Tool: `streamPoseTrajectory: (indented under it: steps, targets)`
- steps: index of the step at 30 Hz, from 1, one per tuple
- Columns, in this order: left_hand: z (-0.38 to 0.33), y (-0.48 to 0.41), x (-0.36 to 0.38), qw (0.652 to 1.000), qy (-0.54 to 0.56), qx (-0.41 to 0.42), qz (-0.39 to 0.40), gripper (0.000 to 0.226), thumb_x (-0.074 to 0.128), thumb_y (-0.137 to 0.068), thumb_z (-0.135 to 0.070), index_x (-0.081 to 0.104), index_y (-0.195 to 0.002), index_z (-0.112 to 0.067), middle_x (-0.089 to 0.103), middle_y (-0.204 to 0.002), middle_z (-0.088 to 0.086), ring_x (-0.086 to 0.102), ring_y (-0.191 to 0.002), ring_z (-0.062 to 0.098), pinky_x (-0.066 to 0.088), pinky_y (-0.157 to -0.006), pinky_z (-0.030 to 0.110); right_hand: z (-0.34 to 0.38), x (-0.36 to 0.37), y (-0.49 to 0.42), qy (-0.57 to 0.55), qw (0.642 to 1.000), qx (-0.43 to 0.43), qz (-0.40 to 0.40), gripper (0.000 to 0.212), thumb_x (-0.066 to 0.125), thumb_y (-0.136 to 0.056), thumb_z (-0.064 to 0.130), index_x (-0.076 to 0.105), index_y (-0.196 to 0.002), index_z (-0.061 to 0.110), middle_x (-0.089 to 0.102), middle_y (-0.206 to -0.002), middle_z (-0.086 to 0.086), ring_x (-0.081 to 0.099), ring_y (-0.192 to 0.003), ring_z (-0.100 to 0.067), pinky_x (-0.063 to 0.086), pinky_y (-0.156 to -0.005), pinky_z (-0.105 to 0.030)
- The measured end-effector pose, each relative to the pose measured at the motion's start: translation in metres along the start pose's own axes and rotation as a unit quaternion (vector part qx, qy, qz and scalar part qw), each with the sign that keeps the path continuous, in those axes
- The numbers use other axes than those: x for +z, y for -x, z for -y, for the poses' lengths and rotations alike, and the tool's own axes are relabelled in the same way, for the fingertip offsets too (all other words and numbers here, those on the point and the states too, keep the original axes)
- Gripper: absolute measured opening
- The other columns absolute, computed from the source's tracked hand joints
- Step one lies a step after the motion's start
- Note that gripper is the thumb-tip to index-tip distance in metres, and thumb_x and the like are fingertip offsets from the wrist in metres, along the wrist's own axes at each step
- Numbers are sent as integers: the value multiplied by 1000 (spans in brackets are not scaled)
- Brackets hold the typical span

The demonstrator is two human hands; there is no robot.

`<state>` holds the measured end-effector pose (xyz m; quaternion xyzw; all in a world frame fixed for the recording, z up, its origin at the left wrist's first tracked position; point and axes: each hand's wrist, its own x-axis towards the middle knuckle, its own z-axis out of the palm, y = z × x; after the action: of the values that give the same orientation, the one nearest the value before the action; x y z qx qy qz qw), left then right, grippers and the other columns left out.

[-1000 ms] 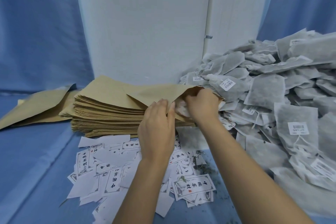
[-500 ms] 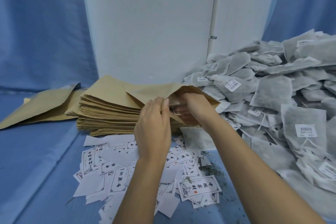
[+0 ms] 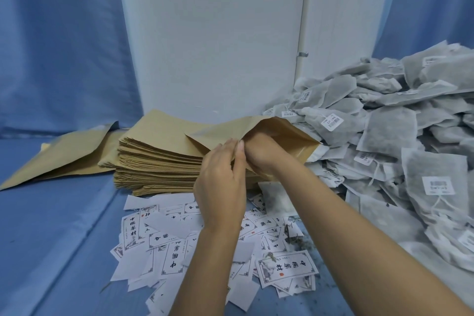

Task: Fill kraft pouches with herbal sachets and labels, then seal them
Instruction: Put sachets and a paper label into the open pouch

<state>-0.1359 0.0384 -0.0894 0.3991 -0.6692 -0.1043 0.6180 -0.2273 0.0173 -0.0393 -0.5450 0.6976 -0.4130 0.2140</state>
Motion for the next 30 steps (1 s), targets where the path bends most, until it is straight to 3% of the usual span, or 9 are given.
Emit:
streamPoseTrajectory:
  steps: [2, 4, 7, 10, 13, 15, 18, 22, 30]
  targets:
    - [4, -4, 1, 999, -20, -27, 17, 44, 35, -95, -48, 69, -111, -25, 66, -116, -11, 51, -113, 10, 41, -73, 25, -8, 1, 4, 46, 996, -36, -65, 26, 35, -97, 18, 60, -96, 9, 64, -109, -14, 56, -101, -33, 45, -89, -38]
    - [7, -7, 1, 998, -46, -50, 19, 39, 40, -96, -46, 67, -116, -27, 63, -119, -10, 43, -109, 12, 35, -73, 19, -20, 4, 17, 52, 974, -108, -192, 29, 33, -98, 26, 56, -85, 14, 67, -89, -8, 58, -86, -30, 43, -75, -37]
    - [7, -9, 0, 991, 80, -108, 20, 32, 51, -95, -34, 68, -118, -20, 62, -113, -4, 45, -93, 0, 29, -73, -3, -46, 8, 42, 3, 928, -219, -302, 37, 31, -92, 34, 54, -74, 11, 56, -60, -1, 52, -58, -21, 37, -56, -34]
    - [3, -10, -2, 976, 162, -148, 1, 24, 58, -93, -27, 70, -112, -18, 62, -108, -7, 52, -93, -9, 31, -72, -7, -79, 9, 60, 69, 927, -259, -264, 38, 30, -86, 32, 49, -62, 8, 45, -47, -4, 41, -44, -22, 31, -46, -35]
    - [0, -11, -2, 968, 189, -166, 0, 20, 61, -91, -28, 71, -106, -22, 62, -102, -15, 54, -95, -11, 36, -74, -4, -106, 9, 57, 177, 947, -157, -218, 32, 35, -86, 32, 53, -68, 13, 47, -54, 1, 45, -54, -19, 29, -52, -32]
    - [1, -11, -3, 965, 195, -174, 6, 16, 61, -90, -29, 71, -103, -26, 61, -100, -19, 54, -95, -13, 37, -75, -2, -115, 6, 50, 216, 951, -78, -209, 20, 41, -90, 23, 60, -89, 15, 56, -76, -1, 53, -81, -21, 36, -63, -33]
    - [0, -12, -5, 954, 228, -194, 17, 15, 57, -92, -24, 67, -95, -35, 62, -102, -21, 55, -98, -10, 42, -81, 7, -129, 2, 42, 274, 945, -61, -167, 35, 43, -90, 15, 54, -123, 13, 58, -122, -4, 40, -123, -22, 39, -93, -34]
    - [0, -13, -8, 941, 264, -213, 14, 28, 52, -91, -13, 63, -91, -39, 65, -109, -11, 59, -106, 6, 48, -96, 29, -138, 6, 40, 323, 942, 2, -86, 54, 38, -94, 24, 30, -147, 18, 23, -157, -1, 3, -146, -21, 6, -118, -44]
    - [7, -13, -7, 937, 263, -230, 20, 26, 52, -91, -10, 67, -97, -30, 67, -110, -7, 59, -107, 9, 49, -98, 37, -135, 3, 40, 338, 928, 5, -156, 42, 45, -75, 34, 49, -113, 18, 41, -112, -2, 27, -117, -25, 8, -99, -41]
